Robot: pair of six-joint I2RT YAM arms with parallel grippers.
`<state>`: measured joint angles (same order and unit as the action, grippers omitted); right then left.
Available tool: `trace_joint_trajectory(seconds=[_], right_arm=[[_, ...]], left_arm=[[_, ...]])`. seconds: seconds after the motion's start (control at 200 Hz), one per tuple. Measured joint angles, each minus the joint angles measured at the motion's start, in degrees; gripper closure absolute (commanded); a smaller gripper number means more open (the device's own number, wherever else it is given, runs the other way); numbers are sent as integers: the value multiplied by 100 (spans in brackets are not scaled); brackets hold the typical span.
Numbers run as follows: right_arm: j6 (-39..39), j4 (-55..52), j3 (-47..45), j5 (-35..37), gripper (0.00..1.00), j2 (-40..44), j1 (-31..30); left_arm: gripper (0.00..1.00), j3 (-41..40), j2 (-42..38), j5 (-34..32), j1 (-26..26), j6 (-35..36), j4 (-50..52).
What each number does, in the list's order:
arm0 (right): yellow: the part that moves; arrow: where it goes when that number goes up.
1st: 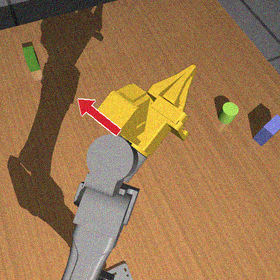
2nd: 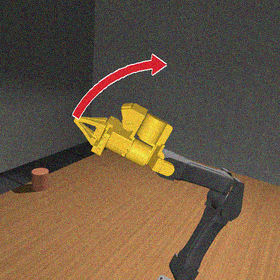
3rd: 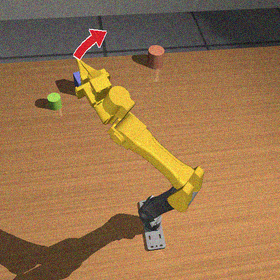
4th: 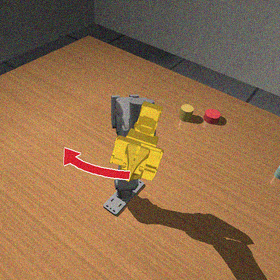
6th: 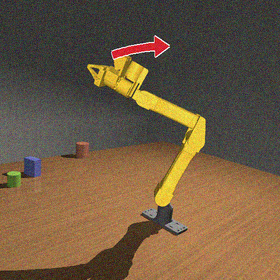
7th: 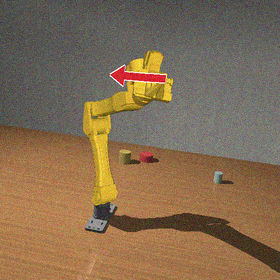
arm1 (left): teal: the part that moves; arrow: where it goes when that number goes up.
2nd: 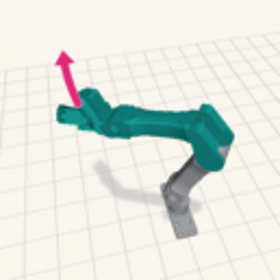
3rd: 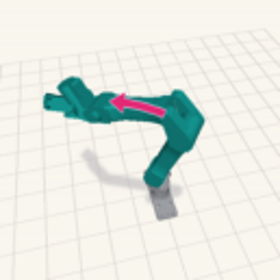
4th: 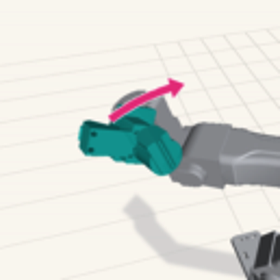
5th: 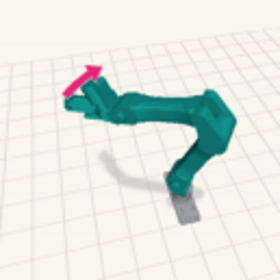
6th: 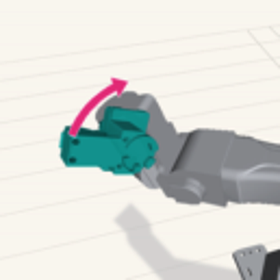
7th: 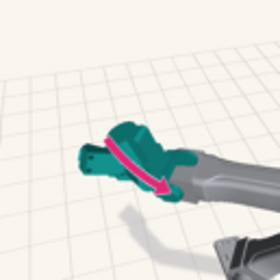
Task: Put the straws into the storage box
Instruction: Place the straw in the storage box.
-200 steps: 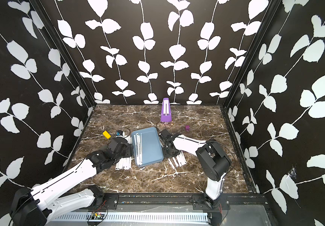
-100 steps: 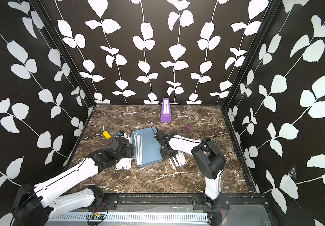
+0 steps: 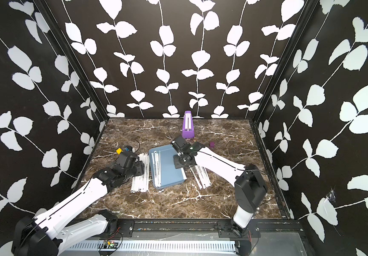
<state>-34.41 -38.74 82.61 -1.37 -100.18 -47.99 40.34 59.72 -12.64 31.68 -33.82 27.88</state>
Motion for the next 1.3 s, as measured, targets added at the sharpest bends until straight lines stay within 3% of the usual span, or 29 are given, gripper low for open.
trace_joint_trajectory(seconds=[0.195,0.37,0.98,1.3], right_arm=[[-654,741,409,-590,96,-1246,-168],[-975,857,435,-898,96,-1867,-197],[-1185,914,1036,-1182,96,-2426,-361],[-1152,669,1226,-1069,96,-2391,-573]], left_arm=[[44,-227,284,321,-2,-28,-81],[44,-286,284,439,-33,-72,-201],[44,-310,319,518,-85,-85,-310],[43,-286,1163,763,-581,157,-627]])
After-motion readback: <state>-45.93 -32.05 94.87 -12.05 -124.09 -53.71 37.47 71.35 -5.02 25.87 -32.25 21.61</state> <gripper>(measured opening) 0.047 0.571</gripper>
